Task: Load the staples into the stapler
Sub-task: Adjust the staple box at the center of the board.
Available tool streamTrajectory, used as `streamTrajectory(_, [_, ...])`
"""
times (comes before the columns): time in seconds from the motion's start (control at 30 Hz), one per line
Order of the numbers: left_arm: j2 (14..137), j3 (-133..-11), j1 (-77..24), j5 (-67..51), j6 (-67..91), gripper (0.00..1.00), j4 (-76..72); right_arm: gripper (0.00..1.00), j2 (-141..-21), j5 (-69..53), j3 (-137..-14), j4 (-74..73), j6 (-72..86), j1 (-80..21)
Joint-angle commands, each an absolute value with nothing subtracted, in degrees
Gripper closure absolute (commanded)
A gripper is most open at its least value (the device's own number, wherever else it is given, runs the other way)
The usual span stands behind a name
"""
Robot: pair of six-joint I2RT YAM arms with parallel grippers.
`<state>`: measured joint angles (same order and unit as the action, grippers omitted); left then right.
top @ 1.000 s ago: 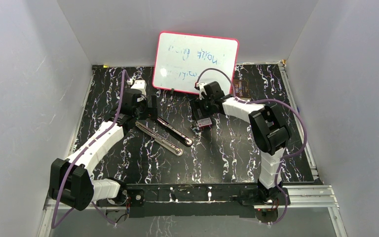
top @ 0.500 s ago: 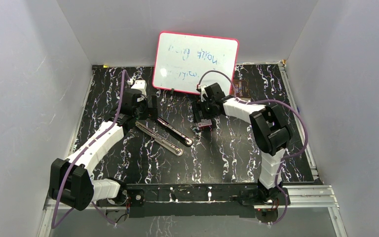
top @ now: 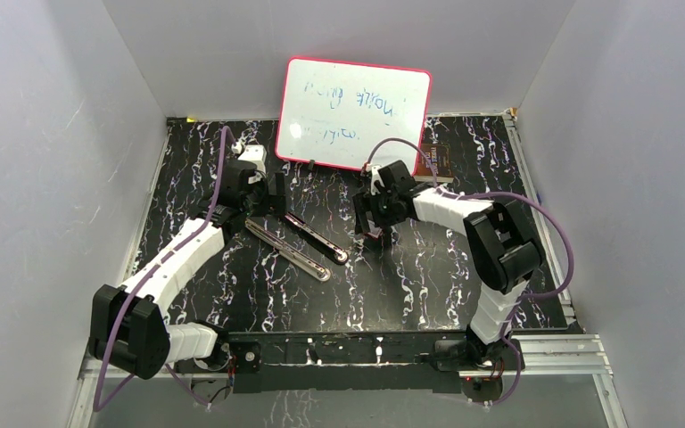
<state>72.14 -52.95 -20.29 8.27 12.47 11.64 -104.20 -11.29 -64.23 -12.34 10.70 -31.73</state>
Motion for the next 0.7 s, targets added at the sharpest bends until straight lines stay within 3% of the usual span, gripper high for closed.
streamTrajectory(0.0, [72.1,-53.0,-19.8,6.7,12.7,0.02,11.8,0.11,-102.7,-11.1,-61.2,-11.7,9.3,-32.2])
streamTrajectory(0.27, [71.7,-52.7,-19.6,6.4,13.9,0.02,10.7,0.16,-102.3,-4.5,-59.2,-11.4,5.7,-35.6])
streamTrajectory(0.67, [75.6,-57.8,-19.5,2.7,15.0,0.02,10.8,0.34,-103.7,5.3,-59.3,-14.2,2.0,-40.5])
